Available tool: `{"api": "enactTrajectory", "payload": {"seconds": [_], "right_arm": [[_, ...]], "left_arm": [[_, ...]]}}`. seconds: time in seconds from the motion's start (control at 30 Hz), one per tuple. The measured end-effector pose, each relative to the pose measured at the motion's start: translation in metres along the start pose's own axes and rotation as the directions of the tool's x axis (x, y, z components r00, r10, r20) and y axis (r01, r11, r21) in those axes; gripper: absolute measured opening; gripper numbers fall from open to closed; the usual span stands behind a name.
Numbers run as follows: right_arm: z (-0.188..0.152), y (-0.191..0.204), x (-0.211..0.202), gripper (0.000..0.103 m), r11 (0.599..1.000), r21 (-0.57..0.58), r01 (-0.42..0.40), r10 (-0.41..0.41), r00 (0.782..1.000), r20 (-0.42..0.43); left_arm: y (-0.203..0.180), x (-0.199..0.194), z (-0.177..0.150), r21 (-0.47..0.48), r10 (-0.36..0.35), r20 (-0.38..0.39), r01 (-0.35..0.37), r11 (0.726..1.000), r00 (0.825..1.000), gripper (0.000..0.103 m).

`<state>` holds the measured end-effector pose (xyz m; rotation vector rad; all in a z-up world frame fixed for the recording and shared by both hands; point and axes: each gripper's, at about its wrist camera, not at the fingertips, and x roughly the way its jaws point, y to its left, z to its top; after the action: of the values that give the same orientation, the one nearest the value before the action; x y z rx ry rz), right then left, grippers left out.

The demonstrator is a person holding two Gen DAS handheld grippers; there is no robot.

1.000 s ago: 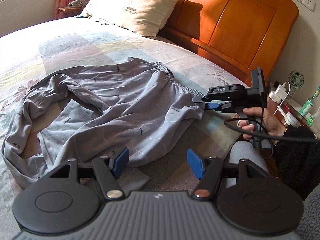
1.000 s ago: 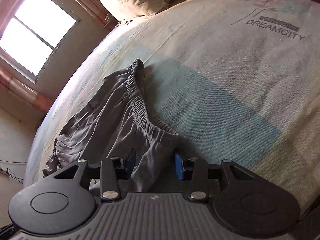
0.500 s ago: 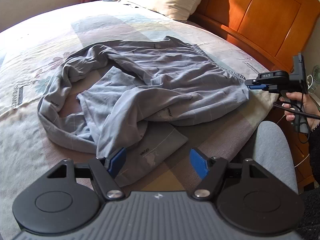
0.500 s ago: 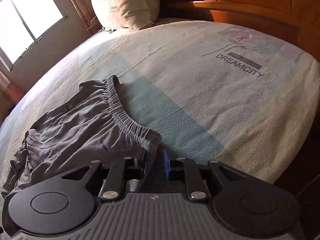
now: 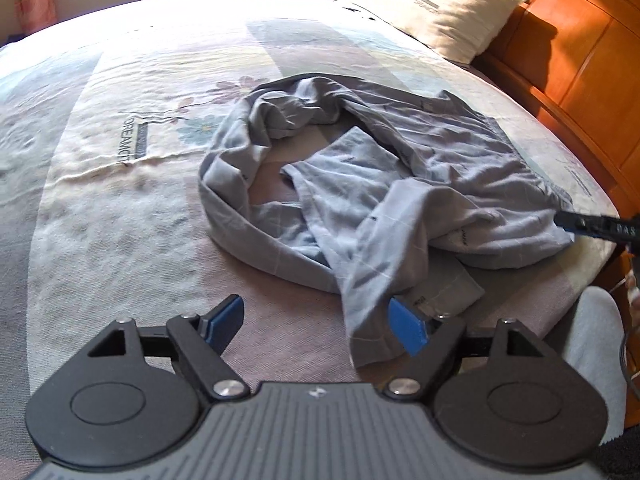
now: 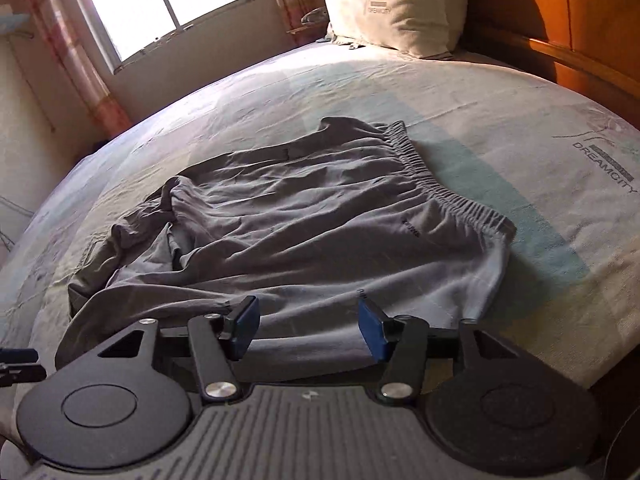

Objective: Fold clothes

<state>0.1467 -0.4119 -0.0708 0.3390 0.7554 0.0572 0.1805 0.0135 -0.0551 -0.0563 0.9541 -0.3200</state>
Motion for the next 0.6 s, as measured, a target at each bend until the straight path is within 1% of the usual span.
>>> {"api": "enactTrajectory", "payload": {"seconds": [0.1, 0.2, 0.27, 0.3, 0.33, 0.37, 0.4, 0.47, 0.57, 0.6], "right_arm": [[-0.002, 0.012, 0.003, 0.068, 0.999, -0.037, -0.013, 0.013, 1.0, -0.007], [-0.004, 0.024, 0.006, 0.07, 0.997, -0.073, -0.026, 0.025, 1.0, -0.014], [-0.005, 0.032, 0.008, 0.07, 0.995, -0.097, -0.035, 0.034, 0.999, -0.02], [-0.006, 0.036, 0.009, 0.071, 0.993, -0.109, -0.04, 0.038, 0.999, -0.022], [-0.007, 0.04, 0.01, 0.071, 0.992, -0.121, -0.045, 0.042, 0.999, -0.025], [-0.007, 0.042, 0.01, 0.071, 0.991, -0.127, -0.046, 0.043, 0.999, -0.025], [-0.007, 0.041, 0.01, 0.071, 0.991, -0.126, -0.043, 0.04, 0.999, -0.023], [-0.008, 0.04, 0.009, 0.071, 0.991, -0.13, -0.034, 0.032, 0.999, -0.018], [-0.008, 0.035, 0.007, 0.072, 0.991, -0.13, -0.018, 0.018, 1.0, -0.006], [-0.009, 0.033, 0.007, 0.073, 0.991, -0.13, -0.013, 0.013, 1.0, -0.001]], "left_arm": [[0.018, 0.015, 0.012, -0.103, 0.018, 0.002, -0.017, 0.995, 1.0, 0.082], [0.031, 0.034, 0.022, -0.19, 0.058, 0.013, -0.054, 0.98, 0.998, 0.082], [0.036, 0.047, 0.027, -0.244, 0.081, 0.007, -0.077, 0.967, 0.997, 0.082], [0.035, 0.054, 0.028, -0.253, 0.095, 0.0, -0.092, 0.963, 0.995, 0.082], [0.034, 0.06, 0.029, -0.253, 0.115, -0.009, -0.114, 0.961, 0.993, 0.082], [0.029, 0.066, 0.029, -0.219, 0.161, -0.027, -0.163, 0.962, 0.987, 0.082], [0.025, 0.071, 0.029, -0.183, 0.207, -0.044, -0.212, 0.96, 0.977, 0.082], [0.017, 0.077, 0.029, -0.093, 0.297, -0.06, -0.302, 0.949, 0.953, 0.083], [0.025, 0.071, 0.031, -0.036, 0.357, -0.066, -0.36, 0.932, 0.932, 0.085], [0.033, 0.068, 0.033, -0.037, 0.377, -0.072, -0.38, 0.924, 0.923, 0.085]]}}
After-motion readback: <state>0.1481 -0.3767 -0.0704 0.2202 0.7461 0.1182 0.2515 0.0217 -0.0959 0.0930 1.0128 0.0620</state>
